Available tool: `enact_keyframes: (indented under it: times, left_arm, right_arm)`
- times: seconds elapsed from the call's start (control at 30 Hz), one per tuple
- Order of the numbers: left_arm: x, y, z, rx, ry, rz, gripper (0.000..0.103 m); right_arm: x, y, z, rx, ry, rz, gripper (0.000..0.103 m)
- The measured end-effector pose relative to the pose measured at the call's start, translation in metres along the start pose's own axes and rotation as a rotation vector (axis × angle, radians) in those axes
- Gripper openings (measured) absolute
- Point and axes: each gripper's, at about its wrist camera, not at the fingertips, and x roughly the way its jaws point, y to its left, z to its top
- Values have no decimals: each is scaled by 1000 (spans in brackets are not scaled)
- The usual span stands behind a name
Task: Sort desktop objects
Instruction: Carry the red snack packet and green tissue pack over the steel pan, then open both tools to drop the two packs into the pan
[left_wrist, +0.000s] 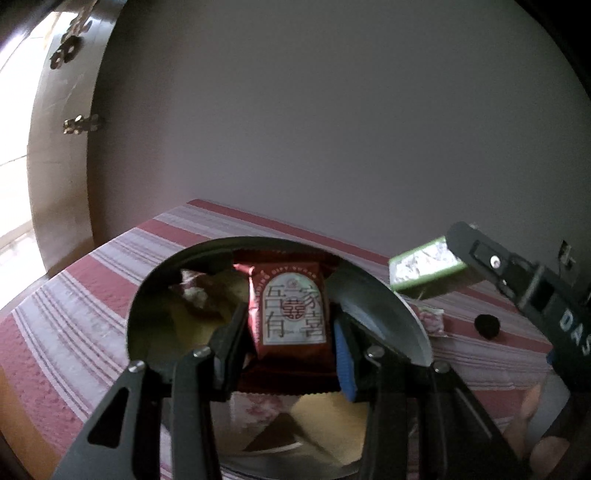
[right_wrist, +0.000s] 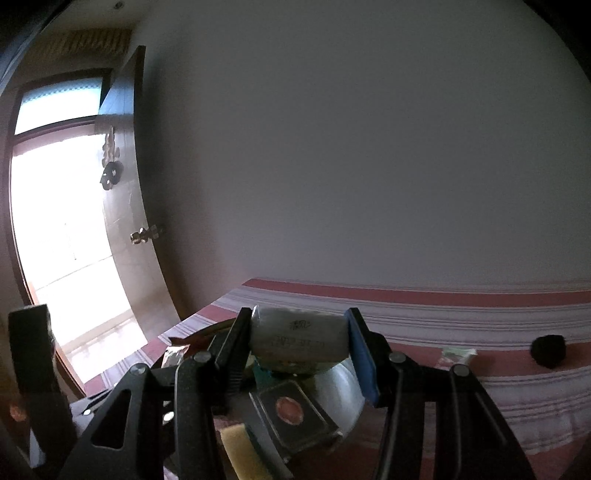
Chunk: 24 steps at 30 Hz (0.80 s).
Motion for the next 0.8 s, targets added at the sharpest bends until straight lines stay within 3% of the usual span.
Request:
enact_keyframes:
  times: [0.33, 0.63, 0.73, 0.8]
  left_arm:
    - [27, 24, 4, -16, 44, 80, 41]
    - [51, 19, 1, 26, 124, 142, 41]
    - [53, 18, 1, 29, 127, 150, 42]
    - [54, 15, 2, 37, 136, 169, 42]
  right_arm:
    - [53, 19, 17, -2, 69, 9, 53]
    - [111, 23, 24, 7, 211, 15, 53]
    - [127, 21, 17, 26, 294, 52, 53]
    - [127, 16, 16, 53, 298, 71, 57]
